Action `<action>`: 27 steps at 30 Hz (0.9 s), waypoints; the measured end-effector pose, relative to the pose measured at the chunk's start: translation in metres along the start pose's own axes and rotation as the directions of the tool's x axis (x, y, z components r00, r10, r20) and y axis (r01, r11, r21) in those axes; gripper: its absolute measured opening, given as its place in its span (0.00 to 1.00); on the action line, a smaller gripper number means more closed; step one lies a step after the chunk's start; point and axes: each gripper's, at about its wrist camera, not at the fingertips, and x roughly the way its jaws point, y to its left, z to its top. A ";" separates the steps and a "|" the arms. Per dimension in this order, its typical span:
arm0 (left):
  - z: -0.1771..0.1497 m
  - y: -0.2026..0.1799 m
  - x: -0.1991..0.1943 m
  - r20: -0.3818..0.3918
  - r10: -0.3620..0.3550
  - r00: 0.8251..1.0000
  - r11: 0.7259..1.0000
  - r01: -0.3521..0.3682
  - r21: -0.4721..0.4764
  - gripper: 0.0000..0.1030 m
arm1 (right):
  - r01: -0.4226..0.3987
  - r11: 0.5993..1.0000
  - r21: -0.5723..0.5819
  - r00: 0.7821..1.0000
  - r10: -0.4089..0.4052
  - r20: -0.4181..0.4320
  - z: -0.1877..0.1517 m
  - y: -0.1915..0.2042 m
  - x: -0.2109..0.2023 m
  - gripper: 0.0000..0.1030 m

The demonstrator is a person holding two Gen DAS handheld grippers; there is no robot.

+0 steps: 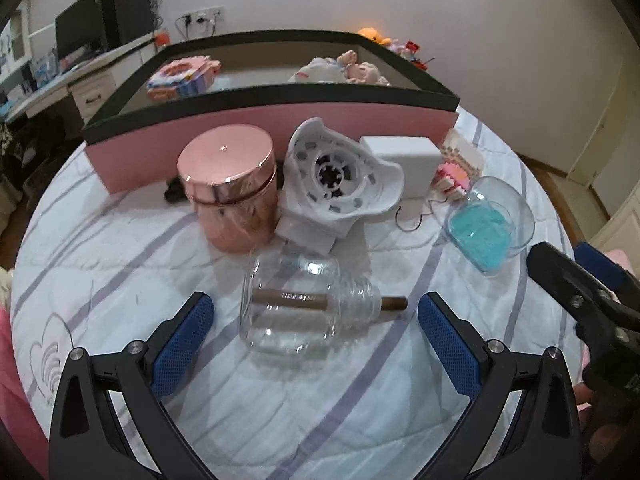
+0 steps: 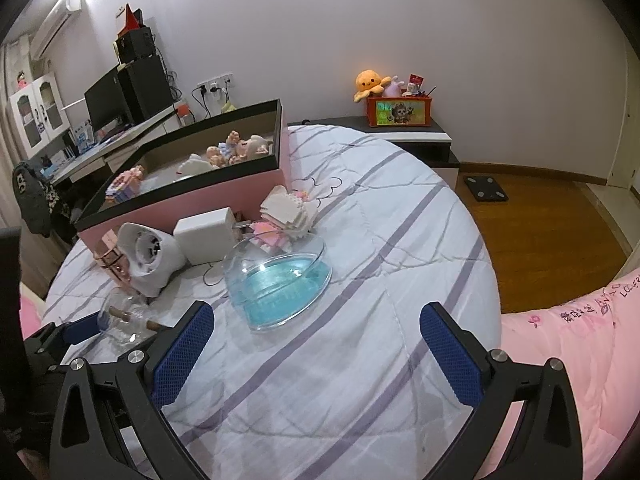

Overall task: Organize rigid objects
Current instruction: 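Grasp the glass stick bottle with the left tool while the right tool grasps the blue heart dish, then lower the glass bottle and blue heart dish into the pink box and release both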

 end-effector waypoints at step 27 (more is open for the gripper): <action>-0.025 0.052 -0.030 0.065 -0.127 0.990 0.992 0.127 -0.007 0.59 | -0.021 0.984 -0.177 0.995 0.004 -0.095 -0.004 0.039 0.029 0.70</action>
